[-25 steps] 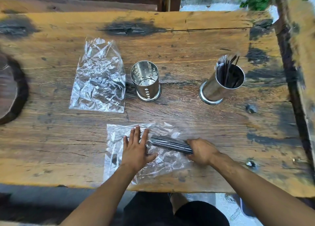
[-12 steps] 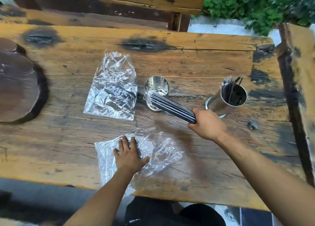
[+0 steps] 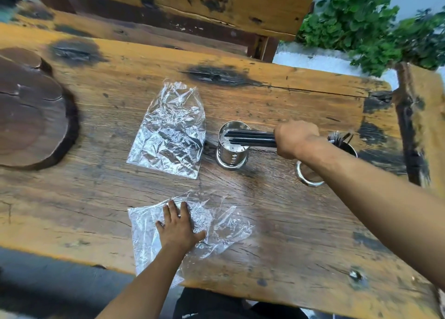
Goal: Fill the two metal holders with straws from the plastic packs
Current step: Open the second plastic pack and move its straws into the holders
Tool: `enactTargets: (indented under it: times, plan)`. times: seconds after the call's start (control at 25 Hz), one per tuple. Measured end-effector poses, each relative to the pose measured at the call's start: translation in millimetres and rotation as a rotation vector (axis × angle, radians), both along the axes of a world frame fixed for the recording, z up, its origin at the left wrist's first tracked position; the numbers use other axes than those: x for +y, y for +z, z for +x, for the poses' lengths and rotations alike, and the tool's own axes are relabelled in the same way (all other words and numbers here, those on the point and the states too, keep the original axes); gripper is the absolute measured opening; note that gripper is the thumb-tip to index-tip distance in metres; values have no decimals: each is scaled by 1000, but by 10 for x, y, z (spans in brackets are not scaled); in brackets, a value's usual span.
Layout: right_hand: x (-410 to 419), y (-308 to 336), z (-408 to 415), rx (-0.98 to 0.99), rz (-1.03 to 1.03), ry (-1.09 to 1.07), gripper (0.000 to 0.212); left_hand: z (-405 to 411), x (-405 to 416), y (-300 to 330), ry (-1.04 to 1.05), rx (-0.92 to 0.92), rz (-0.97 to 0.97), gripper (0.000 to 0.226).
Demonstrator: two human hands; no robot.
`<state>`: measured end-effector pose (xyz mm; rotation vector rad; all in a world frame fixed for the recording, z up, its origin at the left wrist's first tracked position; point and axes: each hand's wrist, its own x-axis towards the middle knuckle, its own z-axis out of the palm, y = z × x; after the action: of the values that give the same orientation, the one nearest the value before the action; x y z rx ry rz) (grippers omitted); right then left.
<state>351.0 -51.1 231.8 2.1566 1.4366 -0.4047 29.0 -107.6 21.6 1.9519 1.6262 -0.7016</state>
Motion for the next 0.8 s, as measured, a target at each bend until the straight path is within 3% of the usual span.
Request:
enactTargets:
  times: [0.24, 0.48, 0.56, 0.72, 0.8]
  plan:
    - [630, -202, -338, -198, -164, 226, 16, -1, 24, 15, -12, 9, -43, 127]
    - [776, -415, -488, -205, -194, 287, 11, -19, 46, -27, -21, 14, -38, 127]
    - [781, -399, -482, -191, -222, 292, 28, -23, 35, -34, -23, 18, -29, 127]
    - [774, -451, -384, -127, -179, 427, 99, -10, 23, -50, -25, 27, -28, 129]
    - [698, -405, -370, -22, -18, 425, 98, 10, 30, -46, -24, 33, -33, 130]
